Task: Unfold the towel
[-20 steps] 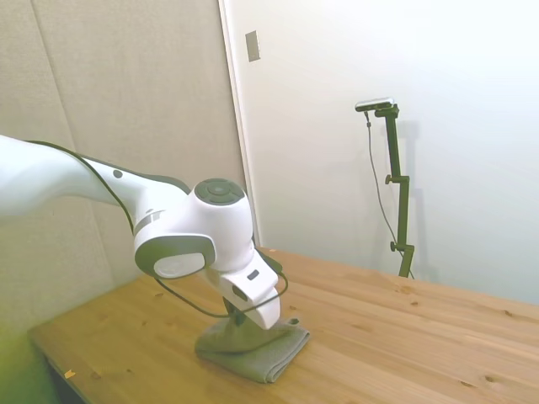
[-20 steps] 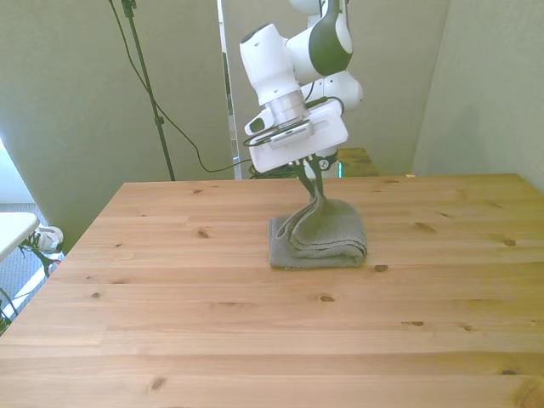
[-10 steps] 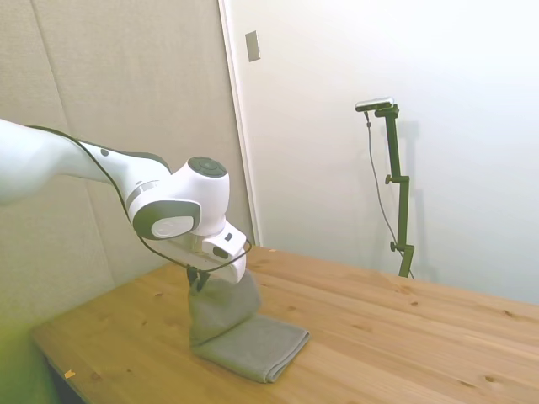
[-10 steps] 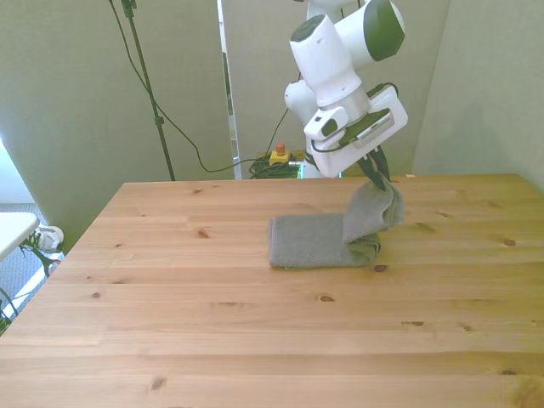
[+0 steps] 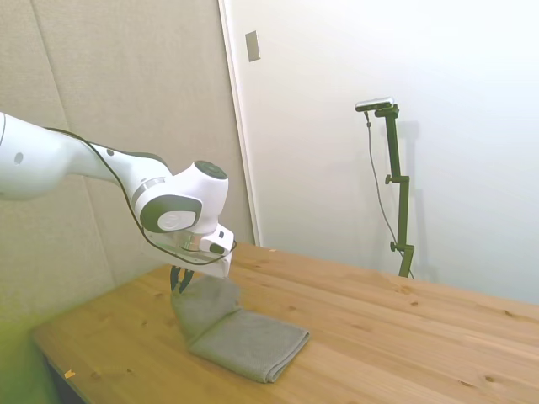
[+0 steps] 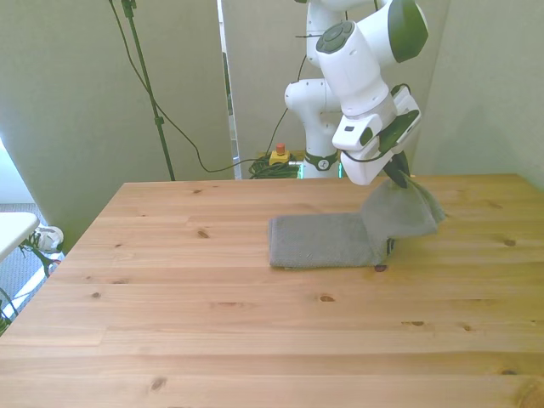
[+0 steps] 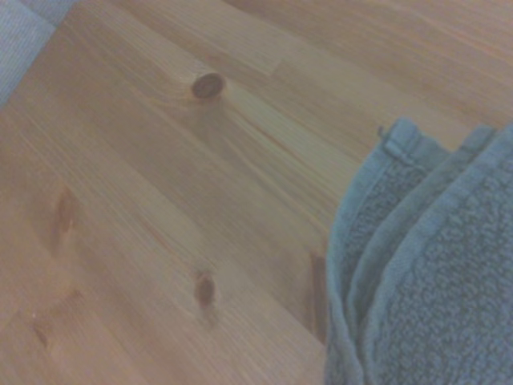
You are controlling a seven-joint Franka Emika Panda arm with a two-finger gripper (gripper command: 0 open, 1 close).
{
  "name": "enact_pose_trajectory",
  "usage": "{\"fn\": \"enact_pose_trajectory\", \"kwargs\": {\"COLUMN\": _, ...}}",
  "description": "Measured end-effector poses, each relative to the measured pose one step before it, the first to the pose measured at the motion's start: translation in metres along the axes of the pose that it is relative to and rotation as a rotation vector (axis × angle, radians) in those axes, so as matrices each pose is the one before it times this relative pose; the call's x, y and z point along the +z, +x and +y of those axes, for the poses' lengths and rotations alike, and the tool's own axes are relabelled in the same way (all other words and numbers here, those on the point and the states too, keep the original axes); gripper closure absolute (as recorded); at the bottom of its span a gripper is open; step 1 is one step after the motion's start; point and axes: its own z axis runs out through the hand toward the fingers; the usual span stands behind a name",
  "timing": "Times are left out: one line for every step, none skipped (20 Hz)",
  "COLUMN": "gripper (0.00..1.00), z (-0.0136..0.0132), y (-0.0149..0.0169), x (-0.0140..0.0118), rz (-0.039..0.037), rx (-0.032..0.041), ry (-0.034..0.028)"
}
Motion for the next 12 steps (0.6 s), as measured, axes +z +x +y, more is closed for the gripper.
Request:
{"fn": "enact_pose_trajectory", "kwargs": {"gripper": 0.0, "z": -0.00263, "y": 0.0001, "x": 0.00188, "rz": -0.00344, "rx": -0.00531, "ry": -0.00127}}
{"fn": "enact_pose_trajectory", "kwargs": {"gripper": 0.0, "z": -0.00278, "y": 0.00033, "x": 0.00201, "rz": -0.00412, "rx": -0.00551, "ry": -0.00152}}
{"fn": "enact_pose_trajectory", "kwargs": {"gripper": 0.0, "z": -0.00224, "y": 0.00017, "x": 0.00205, "rz": -0.0079, "rx": -0.0059, "ry": -0.00332}}
{"fn": "enact_pose_trajectory", "kwargs": {"gripper": 0.0, "z": -0.00226, "y": -0.00005, "x": 0.00192, "rz": -0.01571, "rx": -0.00779, "ry": -0.00509}}
{"fn": "enact_pose_trajectory", "kwargs": {"gripper": 0.0, "z": -0.00252, "y": 0.00074, "x": 0.00137, "rz": -0.00981, "rx": -0.00662, "ry": -0.00195}}
{"fn": "enact_pose_trajectory", "kwargs": {"gripper": 0.0, "z": -0.00255, "y": 0.00078, "x": 0.00131, "rz": -0.01248, "rx": -0.00608, "ry": 0.00062}}
{"fn": "enact_pose_trajectory", "kwargs": {"gripper": 0.0, "z": -0.0024, "y": 0.00108, "x": 0.00074, "rz": -0.00997, "rx": -0.0052, "ry": 0.00075}}
{"fn": "enact_pose_trajectory", "kwargs": {"gripper": 0.0, "z": -0.00222, "y": 0.00167, "x": 0.00042, "rz": -0.00452, "rx": -0.00409, "ry": 0.00001}}
{"fn": "enact_pose_trajectory", "kwargs": {"gripper": 0.0, "z": -0.00168, "y": 0.0018, "x": 0.00088, "rz": -0.00138, "rx": -0.00303, "ry": -0.00067}}
{"fn": "enact_pose_trajectory", "kwargs": {"gripper": 0.0, "z": -0.00126, "y": 0.00145, "x": 0.00124, "rz": -0.00206, "rx": -0.0022, "ry": -0.00066}}
{"fn": "enact_pose_trajectory", "kwargs": {"gripper": 0.0, "z": -0.00114, "y": 0.00096, "x": 0.00087, "rz": -0.00142, "rx": -0.00184, "ry": -0.00053}}
{"fn": "enact_pose_trajectory", "kwargs": {"gripper": 0.0, "z": -0.00062, "y": 0.00096, "x": 0.00026, "rz": -0.00031, "rx": -0.00109, "ry": -0.00018}}
